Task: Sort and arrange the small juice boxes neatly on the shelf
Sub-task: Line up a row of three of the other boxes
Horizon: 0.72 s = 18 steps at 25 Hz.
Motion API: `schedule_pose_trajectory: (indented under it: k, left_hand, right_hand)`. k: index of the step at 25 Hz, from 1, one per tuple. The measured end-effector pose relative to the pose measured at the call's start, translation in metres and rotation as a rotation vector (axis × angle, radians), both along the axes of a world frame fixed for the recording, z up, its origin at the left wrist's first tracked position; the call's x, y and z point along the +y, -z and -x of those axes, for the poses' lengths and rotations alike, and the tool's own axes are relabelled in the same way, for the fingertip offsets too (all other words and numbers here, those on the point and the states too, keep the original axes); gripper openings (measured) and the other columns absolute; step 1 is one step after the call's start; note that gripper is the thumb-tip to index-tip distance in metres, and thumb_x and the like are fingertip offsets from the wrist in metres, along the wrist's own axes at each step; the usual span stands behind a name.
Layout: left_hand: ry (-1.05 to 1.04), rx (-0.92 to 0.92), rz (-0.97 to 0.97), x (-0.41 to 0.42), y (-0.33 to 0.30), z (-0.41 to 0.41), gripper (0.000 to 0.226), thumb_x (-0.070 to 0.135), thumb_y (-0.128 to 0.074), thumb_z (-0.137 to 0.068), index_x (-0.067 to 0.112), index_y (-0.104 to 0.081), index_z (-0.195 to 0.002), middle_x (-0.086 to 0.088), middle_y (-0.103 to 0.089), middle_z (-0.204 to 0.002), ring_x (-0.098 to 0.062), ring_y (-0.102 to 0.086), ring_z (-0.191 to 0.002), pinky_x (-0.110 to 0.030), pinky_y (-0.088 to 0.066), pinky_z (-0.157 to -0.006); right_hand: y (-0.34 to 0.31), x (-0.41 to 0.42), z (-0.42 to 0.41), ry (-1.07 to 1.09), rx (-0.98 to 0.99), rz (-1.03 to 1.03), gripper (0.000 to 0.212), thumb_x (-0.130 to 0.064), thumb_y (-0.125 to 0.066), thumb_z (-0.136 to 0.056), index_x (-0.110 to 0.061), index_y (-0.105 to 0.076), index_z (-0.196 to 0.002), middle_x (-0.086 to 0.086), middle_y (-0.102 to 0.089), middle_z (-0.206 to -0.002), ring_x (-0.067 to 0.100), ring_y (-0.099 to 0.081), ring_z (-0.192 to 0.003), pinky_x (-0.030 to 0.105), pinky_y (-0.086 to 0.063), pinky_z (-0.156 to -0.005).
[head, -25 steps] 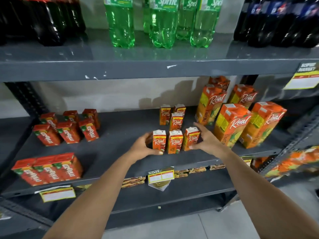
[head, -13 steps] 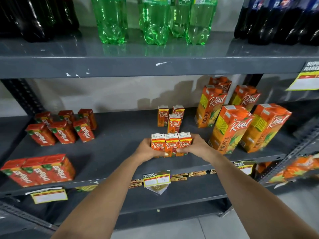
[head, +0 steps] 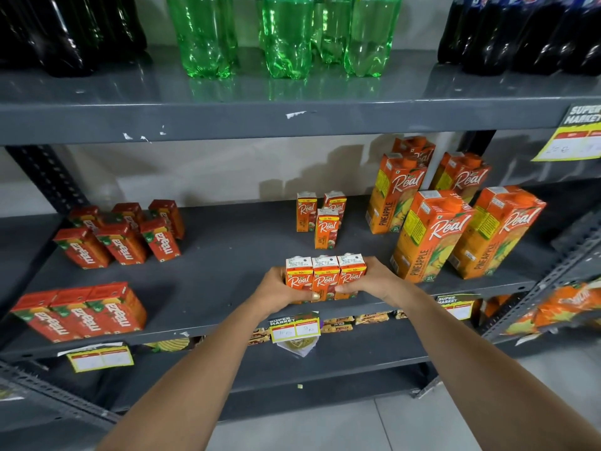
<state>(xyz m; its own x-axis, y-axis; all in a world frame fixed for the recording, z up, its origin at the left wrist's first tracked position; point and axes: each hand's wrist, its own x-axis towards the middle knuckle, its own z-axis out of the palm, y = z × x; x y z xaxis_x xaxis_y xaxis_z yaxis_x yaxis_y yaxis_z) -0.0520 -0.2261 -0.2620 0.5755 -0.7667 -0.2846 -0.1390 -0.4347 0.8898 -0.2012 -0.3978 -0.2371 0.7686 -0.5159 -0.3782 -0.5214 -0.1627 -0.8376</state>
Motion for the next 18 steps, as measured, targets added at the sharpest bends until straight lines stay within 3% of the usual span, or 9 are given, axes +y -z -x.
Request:
schedule_pose_trajectory:
  k: [4,9,15,18]
  left_hand:
    - [-0.004,-0.015,-0.047,0.007,0.001,0.007,0.051,0.039,-0.091,-0.053,0.032,-0.064,-0.095,0.01,-0.071,-0.098,-0.007,-0.067,-0.088,-0.036,-0.052,-0.087]
    - [-0.004,-0.026,-0.071,0.009,0.0,0.01,0.062,0.046,-0.091,-0.047,0.032,-0.064,-0.101,0.009,-0.072,-0.1,-0.008,-0.069,-0.087,-0.042,-0.053,-0.089]
    - [-0.018,-0.04,-0.098,0.009,0.0,0.01,0.07,0.043,-0.091,-0.051,0.028,-0.06,-0.112,0.006,-0.07,-0.108,-0.01,-0.067,-0.093,-0.043,-0.052,-0.091]
    - [-0.011,-0.069,-0.077,0.01,-0.005,0.014,0.065,0.036,-0.09,-0.058,0.026,-0.06,-0.114,0.003,-0.069,-0.113,-0.011,-0.064,-0.094,-0.037,-0.051,-0.088]
  right_hand:
    - [-0.002,0.006,0.01,-0.024,0.003,-0.011,0.051,-0.015,-0.087,-0.07,-0.024,-0.061,-0.113,-0.006,-0.071,-0.104,0.008,-0.064,-0.1,0.036,-0.048,-0.1]
    - [-0.002,0.006,0.012,-0.029,0.007,-0.021,0.059,-0.018,-0.088,-0.07,-0.019,-0.061,-0.123,-0.004,-0.072,-0.109,0.011,-0.065,-0.104,0.036,-0.047,-0.1]
    - [-0.001,0.008,0.013,-0.014,-0.009,-0.038,0.061,-0.015,-0.088,-0.07,-0.017,-0.059,-0.124,-0.002,-0.072,-0.109,0.011,-0.066,-0.103,0.036,-0.049,-0.098]
    - [-0.004,0.01,0.014,-0.001,-0.025,-0.041,0.064,-0.012,-0.089,-0.068,-0.021,-0.058,-0.124,-0.001,-0.072,-0.111,0.013,-0.065,-0.107,0.04,-0.049,-0.1]
